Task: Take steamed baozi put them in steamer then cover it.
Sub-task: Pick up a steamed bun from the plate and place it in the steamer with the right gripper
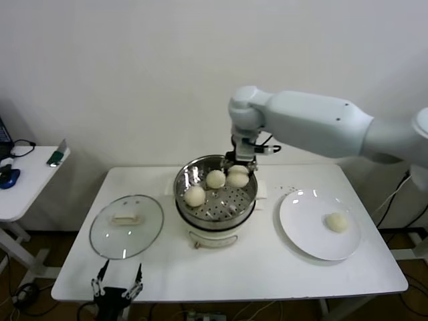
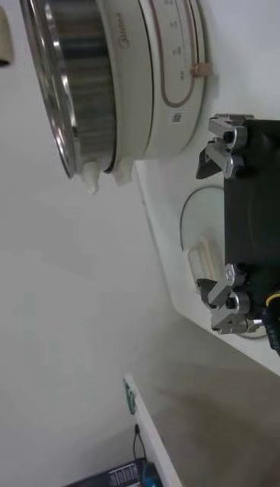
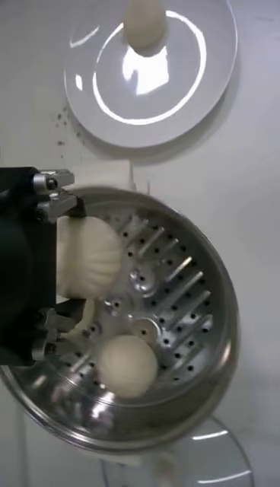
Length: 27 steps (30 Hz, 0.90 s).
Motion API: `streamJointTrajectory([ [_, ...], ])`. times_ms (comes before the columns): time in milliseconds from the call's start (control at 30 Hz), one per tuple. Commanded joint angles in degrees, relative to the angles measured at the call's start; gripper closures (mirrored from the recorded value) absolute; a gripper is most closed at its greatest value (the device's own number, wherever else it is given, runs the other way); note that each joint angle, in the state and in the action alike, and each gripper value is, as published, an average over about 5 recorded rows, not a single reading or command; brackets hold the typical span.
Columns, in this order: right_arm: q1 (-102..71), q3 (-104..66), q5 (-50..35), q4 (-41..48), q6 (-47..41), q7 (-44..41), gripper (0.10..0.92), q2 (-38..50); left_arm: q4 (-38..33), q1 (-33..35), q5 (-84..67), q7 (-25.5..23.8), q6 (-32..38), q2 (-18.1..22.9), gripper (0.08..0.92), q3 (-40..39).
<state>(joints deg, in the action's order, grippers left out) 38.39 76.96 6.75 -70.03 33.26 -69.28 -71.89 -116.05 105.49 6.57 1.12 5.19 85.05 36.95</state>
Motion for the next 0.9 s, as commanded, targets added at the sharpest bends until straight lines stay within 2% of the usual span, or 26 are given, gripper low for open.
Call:
streamJointTrajectory([
  [33,-7.05,-1.56,3.27,1.05,1.85,-0.08,0.33,-9.61,-0.04,0.14,-0.86,0.05,-0.06,-0.44,0.177,0.06],
  [900,-9.8,-0.06,6.69,-0.08,2.76,0.0,0.31,-7.26,0.91,-0.04,-1.68,0.08,-0.1,-0.77,0.177,0.02],
])
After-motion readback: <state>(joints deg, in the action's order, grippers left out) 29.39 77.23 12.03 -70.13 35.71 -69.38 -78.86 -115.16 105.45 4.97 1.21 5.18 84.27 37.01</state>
